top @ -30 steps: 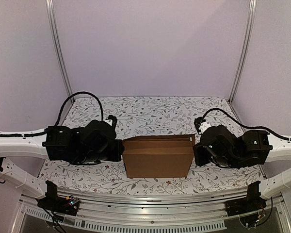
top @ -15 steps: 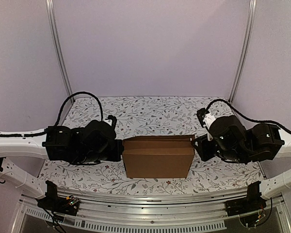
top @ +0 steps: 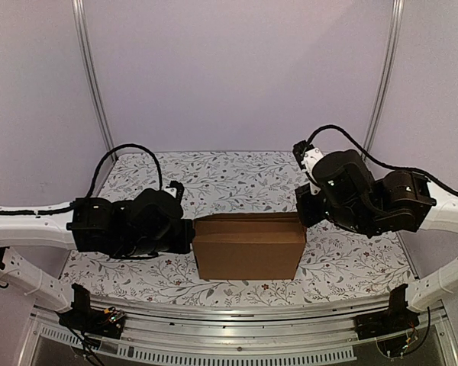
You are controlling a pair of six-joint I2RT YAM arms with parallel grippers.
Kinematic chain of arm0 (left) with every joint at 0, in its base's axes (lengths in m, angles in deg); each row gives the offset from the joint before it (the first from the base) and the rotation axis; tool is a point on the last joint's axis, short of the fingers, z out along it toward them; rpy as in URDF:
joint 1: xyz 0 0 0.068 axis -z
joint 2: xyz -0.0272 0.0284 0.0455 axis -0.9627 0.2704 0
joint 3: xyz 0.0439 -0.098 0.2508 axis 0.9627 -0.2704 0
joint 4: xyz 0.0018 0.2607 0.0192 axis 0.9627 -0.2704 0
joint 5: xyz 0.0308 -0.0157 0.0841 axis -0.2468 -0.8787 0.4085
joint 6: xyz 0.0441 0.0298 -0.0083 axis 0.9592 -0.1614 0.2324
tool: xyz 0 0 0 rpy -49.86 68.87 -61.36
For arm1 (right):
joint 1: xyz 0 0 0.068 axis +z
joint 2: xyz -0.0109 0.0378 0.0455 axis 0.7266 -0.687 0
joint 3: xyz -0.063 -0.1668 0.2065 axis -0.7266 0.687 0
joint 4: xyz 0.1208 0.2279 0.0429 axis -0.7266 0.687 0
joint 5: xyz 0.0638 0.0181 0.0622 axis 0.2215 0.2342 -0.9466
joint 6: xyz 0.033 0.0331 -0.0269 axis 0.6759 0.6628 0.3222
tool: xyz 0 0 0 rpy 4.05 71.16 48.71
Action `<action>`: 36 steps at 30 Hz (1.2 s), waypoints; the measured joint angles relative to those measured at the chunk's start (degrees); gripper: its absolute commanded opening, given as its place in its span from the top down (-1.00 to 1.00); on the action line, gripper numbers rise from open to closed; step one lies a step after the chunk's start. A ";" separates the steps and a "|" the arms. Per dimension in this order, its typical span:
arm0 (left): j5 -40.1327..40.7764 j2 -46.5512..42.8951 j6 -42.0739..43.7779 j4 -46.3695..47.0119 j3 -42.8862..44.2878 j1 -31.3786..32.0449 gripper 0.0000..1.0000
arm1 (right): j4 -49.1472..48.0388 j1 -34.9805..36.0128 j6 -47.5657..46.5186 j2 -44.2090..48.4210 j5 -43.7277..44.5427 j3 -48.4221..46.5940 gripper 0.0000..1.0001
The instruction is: Fold the paper box
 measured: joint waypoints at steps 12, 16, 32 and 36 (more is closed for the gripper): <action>0.42 0.20 -0.04 0.04 0.04 0.04 1.00 | -5.81 0.13 2.43 -3.13 -1.40 8.13 1.00; 0.52 0.22 -0.13 -0.02 0.04 0.11 1.00 | -7.50 2.14 6.38 -1.38 -0.79 10.71 1.00; 1.01 -0.68 -0.15 -2.91 0.11 0.15 0.16 | -7.13 2.64 8.74 -2.78 1.53 9.66 1.00; 0.33 -1.68 0.94 -4.79 0.07 0.15 -0.03 | -7.23 2.69 8.76 -2.84 1.73 9.64 1.00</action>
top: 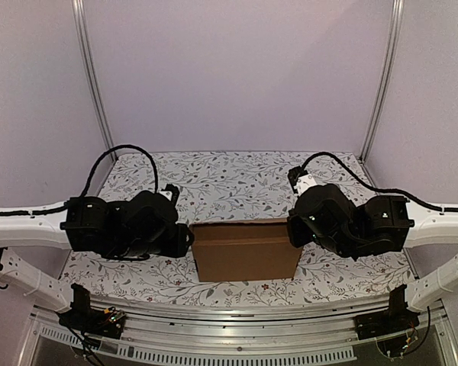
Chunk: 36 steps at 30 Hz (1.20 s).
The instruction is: Fold the paper box
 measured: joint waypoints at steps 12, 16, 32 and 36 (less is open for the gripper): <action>-7.13 -2.86 8.31 -2.08 0.31 0.00 -0.30 | -2.43 0.04 0.85 -1.14 1.29 1.07 1.00; -9.49 -4.13 10.95 -2.08 0.50 0.00 -0.33 | -3.21 0.04 1.11 -1.49 1.25 1.73 1.00; -18.14 -2.75 22.75 2.25 12.81 -3.48 0.58 | -8.98 0.15 2.56 -1.57 -0.22 6.99 1.00; -20.76 0.50 24.35 4.90 12.50 -8.22 0.73 | -11.52 0.39 2.56 -1.16 -0.28 8.50 1.00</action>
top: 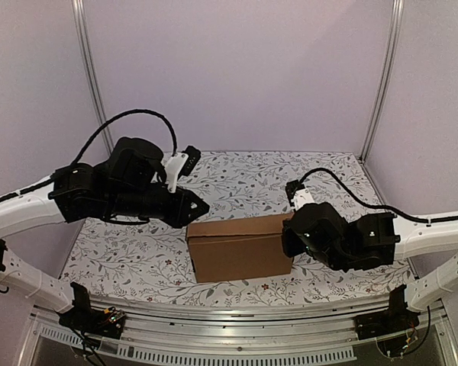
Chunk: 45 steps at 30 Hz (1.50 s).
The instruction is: Fold the paper box
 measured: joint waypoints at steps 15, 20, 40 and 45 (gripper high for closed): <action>-10.03 -2.49 1.57 19.61 -21.07 -4.70 1.00 | -2.91 0.09 0.00 0.76 -0.59 1.77 1.00; -13.46 -8.17 -0.37 34.62 -32.59 -6.67 1.00 | -3.74 0.09 -0.04 -0.11 -0.96 1.33 1.00; -16.85 -7.65 -1.55 47.30 -37.90 -7.91 1.00 | 5.86 -6.34 -10.19 5.09 -10.67 -5.99 1.00; -16.94 -7.65 -1.62 47.30 -37.90 -7.93 1.00 | 6.14 -8.28 -9.86 7.50 -12.22 -3.93 1.00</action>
